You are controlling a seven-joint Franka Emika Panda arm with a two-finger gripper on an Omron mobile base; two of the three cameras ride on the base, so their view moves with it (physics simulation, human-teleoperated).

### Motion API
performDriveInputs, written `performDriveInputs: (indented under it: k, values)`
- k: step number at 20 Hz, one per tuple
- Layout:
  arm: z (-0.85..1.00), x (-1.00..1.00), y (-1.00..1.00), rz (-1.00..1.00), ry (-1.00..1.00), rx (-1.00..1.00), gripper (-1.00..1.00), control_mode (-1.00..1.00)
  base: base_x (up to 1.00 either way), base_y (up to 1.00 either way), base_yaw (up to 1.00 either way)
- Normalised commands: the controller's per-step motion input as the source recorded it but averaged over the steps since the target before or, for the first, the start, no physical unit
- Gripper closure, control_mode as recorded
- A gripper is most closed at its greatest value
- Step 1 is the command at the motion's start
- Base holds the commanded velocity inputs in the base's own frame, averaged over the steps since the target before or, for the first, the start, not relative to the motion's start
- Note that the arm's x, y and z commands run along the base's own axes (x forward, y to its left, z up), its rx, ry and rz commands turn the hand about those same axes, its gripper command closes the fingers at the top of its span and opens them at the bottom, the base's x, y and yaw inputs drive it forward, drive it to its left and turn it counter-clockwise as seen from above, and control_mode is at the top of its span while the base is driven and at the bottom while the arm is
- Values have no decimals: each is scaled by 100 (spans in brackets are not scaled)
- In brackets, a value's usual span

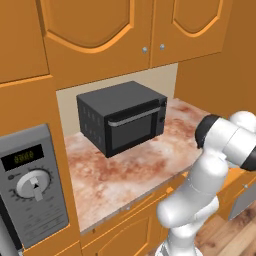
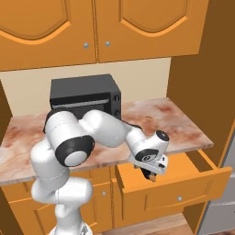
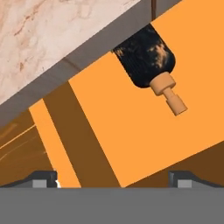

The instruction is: Restock the sink supplies by placing the sponge and soap dispenser on the counter and next to the sink. Make sure the soap dispenser is upright.

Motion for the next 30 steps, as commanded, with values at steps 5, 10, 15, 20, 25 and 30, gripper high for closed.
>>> performDriveInputs:
  k: [5,10,15,20,25,30]
  values:
    - [-27,0,-11,0,8,0,-100,-100,0,0,0]
    - [-21,0,-13,0,7,0,-100,-100,0,0,0]
    - [-18,-8,-19,0,5,0,-100,-100,0,0,0]
    - [-22,-22,-25,0,4,0,-100,-100,0,0,0]
    - [-33,-50,-36,0,2,0,-100,-100,0,0,0]
    - [-14,-83,-59,0,0,1,-100,-100,0,0,0]
